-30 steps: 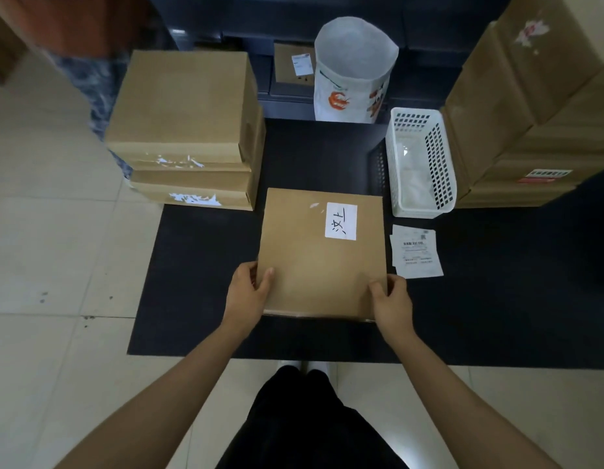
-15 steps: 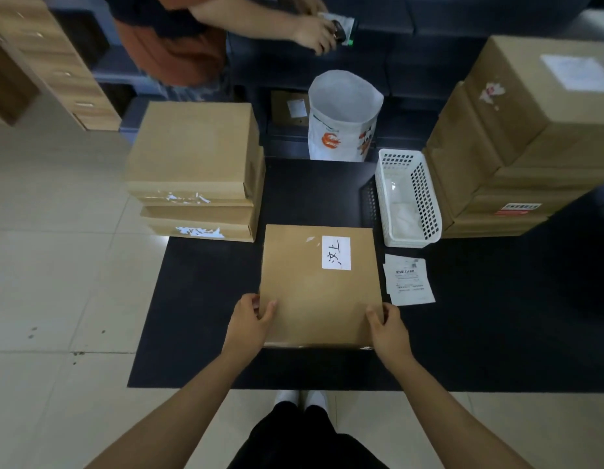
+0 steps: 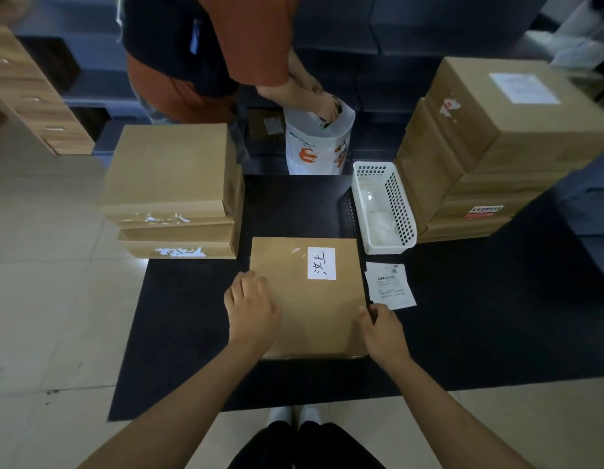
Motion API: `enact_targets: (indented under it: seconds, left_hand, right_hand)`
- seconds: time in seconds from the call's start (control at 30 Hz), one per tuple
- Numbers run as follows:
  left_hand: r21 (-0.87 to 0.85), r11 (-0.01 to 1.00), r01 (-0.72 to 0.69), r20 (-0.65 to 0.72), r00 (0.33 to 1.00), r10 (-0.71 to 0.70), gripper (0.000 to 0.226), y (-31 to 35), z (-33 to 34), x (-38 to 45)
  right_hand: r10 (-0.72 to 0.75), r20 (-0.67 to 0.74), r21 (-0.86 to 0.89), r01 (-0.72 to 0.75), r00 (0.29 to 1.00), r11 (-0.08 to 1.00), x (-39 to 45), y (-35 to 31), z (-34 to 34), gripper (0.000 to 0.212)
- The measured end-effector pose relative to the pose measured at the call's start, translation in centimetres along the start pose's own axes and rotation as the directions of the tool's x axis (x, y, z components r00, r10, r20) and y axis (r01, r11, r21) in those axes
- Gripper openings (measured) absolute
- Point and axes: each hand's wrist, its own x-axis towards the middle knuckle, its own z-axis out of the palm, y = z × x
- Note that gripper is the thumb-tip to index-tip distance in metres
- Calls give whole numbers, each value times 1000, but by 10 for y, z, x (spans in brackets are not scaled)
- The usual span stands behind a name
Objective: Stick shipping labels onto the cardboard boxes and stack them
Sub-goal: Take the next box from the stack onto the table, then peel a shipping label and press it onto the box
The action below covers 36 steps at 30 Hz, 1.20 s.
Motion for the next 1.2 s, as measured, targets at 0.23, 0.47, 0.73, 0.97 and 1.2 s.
enact_targets:
  seconds: [0.23, 0.47, 0.73, 0.97, 1.2]
  left_hand:
    - [101, 964, -247, 149, 961, 231, 38, 53, 6, 19]
    - [136, 932, -337, 191, 932, 309, 33, 136, 26, 34]
    - [143, 958, -247, 233, 949, 210, 33, 210, 50, 48]
    - [141, 972, -190, 250, 956, 151, 35, 231, 60, 53]
    - [134, 980, -145, 269, 958, 105, 32, 235, 64, 64]
  right_hand:
    - [30, -70, -41, -33, 997, 999, 17, 12, -26, 39]
    - [170, -48, -46, -172, 984, 984, 54, 48, -55, 24]
    - [383, 126, 10, -387, 915, 922, 116, 80, -77, 41]
    - [427, 244, -49, -429, 870, 902, 141, 89, -81, 31]
    - [449, 308, -8, -470, 839, 883, 151, 88, -87, 21]
